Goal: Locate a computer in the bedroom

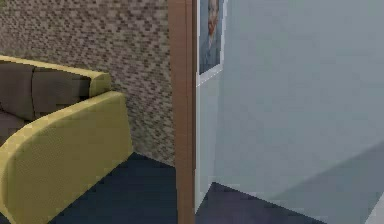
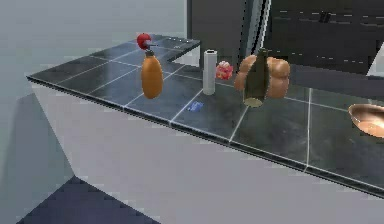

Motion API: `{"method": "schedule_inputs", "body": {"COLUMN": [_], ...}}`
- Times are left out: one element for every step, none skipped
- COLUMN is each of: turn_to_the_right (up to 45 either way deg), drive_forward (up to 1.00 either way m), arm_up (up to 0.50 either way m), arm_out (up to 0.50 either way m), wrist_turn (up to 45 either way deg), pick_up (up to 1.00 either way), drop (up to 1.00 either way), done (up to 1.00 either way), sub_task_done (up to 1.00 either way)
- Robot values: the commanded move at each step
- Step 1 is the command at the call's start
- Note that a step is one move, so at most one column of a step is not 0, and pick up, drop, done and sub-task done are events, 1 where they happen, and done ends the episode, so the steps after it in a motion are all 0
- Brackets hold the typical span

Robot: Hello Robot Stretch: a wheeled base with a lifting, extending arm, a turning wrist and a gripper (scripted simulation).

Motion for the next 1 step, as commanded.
{"method": "schedule_inputs", "body": {"turn_to_the_right": [-3.0], "drive_forward": [0.00], "arm_up": [0.00], "arm_out": [0.00], "wrist_turn": [0.0], "pick_up": [0.00], "drop": [0.00], "done": [0.00], "sub_task_done": [0.00]}}
